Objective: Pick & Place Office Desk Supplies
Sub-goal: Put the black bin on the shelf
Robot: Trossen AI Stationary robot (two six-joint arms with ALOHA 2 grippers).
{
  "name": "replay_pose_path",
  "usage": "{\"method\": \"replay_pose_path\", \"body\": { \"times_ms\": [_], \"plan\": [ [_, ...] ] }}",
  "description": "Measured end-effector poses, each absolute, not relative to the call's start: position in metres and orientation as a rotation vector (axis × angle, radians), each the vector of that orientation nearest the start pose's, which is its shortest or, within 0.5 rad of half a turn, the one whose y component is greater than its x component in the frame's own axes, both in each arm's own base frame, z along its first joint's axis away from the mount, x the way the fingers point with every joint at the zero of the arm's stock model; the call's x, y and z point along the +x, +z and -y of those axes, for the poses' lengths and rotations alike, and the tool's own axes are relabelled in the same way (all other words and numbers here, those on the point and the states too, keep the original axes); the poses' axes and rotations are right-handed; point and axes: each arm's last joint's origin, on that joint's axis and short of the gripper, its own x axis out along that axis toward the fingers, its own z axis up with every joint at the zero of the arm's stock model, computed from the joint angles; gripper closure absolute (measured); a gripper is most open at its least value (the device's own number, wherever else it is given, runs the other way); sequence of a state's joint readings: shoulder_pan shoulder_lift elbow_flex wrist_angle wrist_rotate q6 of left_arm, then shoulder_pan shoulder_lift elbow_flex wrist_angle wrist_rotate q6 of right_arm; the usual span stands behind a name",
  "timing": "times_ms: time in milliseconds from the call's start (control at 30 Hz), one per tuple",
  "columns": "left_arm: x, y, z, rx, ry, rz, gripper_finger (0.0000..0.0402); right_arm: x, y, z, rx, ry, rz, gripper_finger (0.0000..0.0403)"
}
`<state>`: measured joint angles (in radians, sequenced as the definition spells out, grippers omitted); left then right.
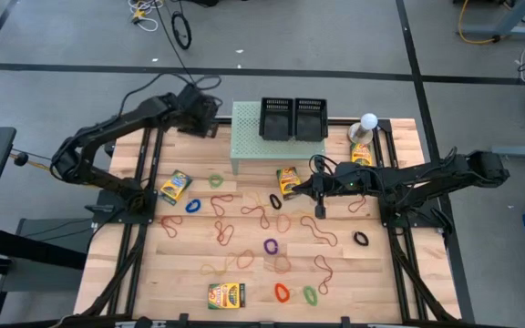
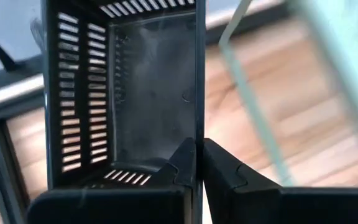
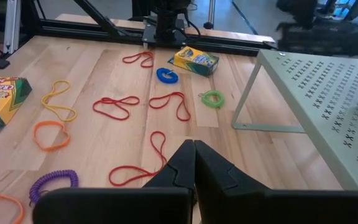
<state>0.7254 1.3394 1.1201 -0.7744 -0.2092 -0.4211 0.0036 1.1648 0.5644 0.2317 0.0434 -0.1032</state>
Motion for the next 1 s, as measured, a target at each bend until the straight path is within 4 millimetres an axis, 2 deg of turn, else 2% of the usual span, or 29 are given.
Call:
{"method": "replay_pose_path", "body": {
  "times_ms": [167, 300, 733, 1000],
  "plan": [
    [0.198, 0.314, -0.182, -0.638, 1.068, -0.699, 0.0385, 0.242, 0.222, 0.0, -0.106, 0.002, -0.369, 0.0396],
    [0.201, 0.329, -0.181, -0.638, 1.06, -0.653, 0.0385, 0.242, 0.222, 0.0, -0.106, 0.003, -0.369, 0.0396],
    [0.211, 0.35, -0.168, -0.686, 1.054, -0.571, 0.0384, 0.242, 0.222, 0.0, -0.092, 0.003, -0.369, 0.0396],
    [0.224, 0.373, -0.145, -0.71, 1.007, -0.507, 0.0384, 0.242, 0.222, -0.007, -0.11, 0.03, -0.367, 0.0396]
  ]
}}
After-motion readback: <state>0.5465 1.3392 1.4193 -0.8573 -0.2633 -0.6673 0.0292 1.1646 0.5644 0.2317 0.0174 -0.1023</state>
